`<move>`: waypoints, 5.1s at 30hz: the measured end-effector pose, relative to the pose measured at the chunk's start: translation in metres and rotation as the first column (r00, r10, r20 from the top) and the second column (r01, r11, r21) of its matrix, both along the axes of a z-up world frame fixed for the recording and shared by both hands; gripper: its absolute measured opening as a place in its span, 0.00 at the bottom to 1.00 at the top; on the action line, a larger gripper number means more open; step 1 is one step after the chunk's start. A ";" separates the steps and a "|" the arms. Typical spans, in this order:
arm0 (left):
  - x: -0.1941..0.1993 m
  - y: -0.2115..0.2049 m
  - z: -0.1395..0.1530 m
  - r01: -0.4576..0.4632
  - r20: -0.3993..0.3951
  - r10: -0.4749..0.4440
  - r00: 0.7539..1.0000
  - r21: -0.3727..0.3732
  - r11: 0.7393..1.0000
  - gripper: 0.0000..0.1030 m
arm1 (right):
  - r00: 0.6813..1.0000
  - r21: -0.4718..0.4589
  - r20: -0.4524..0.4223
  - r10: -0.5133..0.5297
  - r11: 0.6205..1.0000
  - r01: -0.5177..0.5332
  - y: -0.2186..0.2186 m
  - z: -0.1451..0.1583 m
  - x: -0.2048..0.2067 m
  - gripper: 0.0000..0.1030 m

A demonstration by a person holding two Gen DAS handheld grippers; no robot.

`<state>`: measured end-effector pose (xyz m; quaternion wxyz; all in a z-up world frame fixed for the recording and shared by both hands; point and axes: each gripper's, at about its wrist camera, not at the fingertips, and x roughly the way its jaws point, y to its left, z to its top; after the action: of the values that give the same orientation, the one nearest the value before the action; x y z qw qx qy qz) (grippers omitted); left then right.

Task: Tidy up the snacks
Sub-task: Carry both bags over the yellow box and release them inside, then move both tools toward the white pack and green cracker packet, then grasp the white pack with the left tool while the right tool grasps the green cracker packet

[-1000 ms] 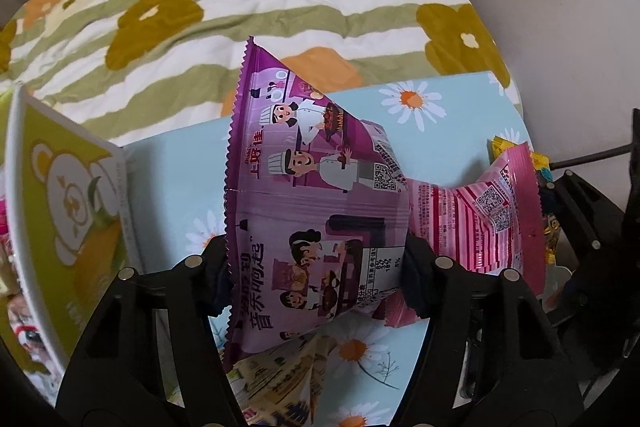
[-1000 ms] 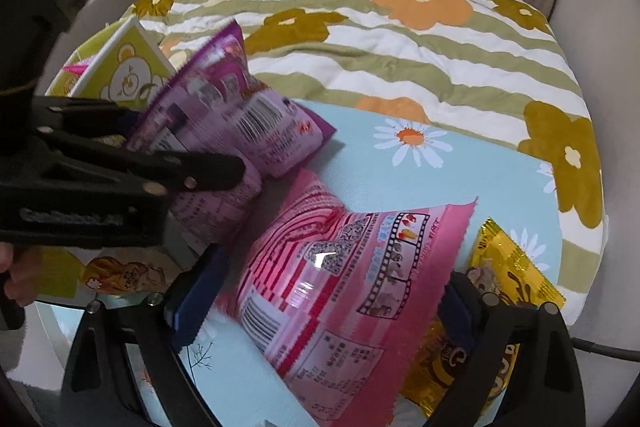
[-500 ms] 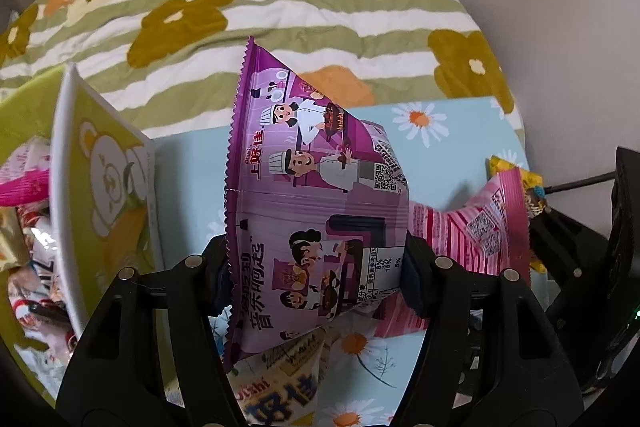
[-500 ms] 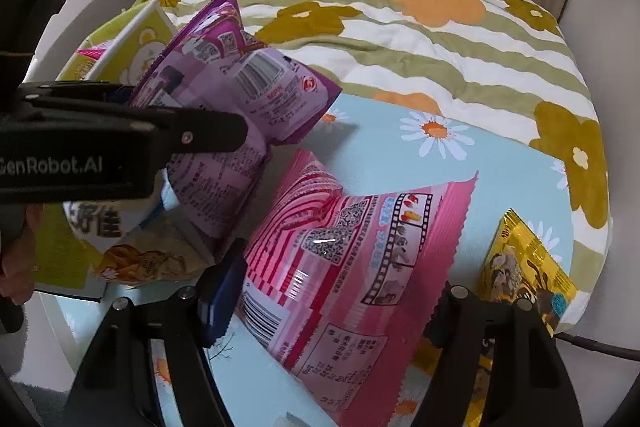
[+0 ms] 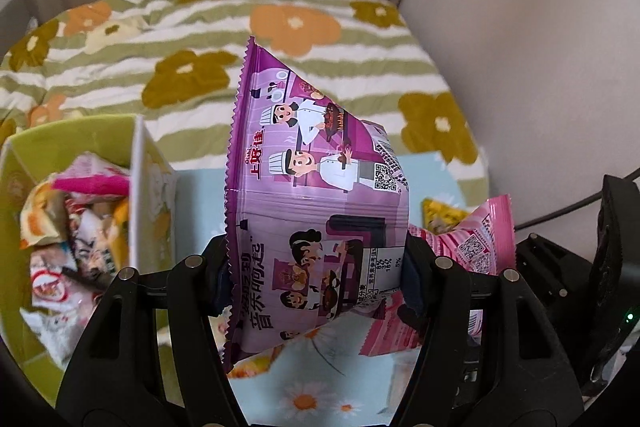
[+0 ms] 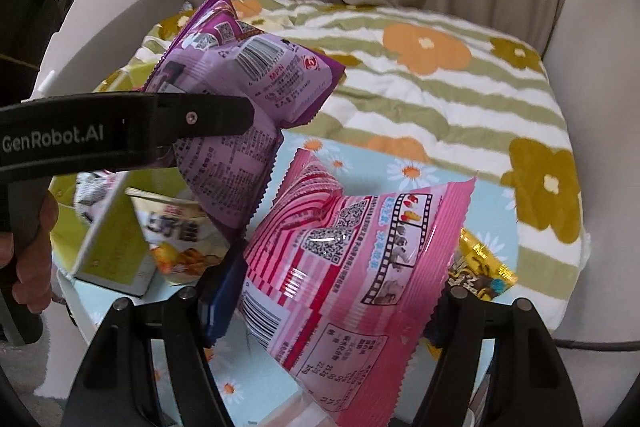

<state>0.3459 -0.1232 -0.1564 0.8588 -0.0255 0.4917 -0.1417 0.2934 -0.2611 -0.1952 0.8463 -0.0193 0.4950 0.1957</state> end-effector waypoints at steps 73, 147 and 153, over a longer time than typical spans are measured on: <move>-0.081 0.349 0.011 -0.094 0.035 0.093 0.995 0.036 0.995 0.95 | 0.967 0.146 0.124 -0.223 0.968 0.205 0.274 0.054 0.026 0.99; -0.146 -0.125 -0.163 0.494 -0.293 -0.435 0.851 0.165 0.854 0.64 | 0.857 -0.244 0.068 -0.511 0.825 0.511 -0.054 -0.104 -0.207 0.72; -0.136 -0.110 -0.164 0.474 -0.306 -0.413 0.858 0.157 0.867 0.64 | 0.859 -0.202 0.038 -0.510 0.838 0.506 -0.057 -0.113 -0.190 0.66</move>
<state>0.2095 -0.2327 -0.3202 0.7270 0.1688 0.6060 -0.2751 0.1031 -0.3179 -0.3081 0.8569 0.0271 0.5073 -0.0875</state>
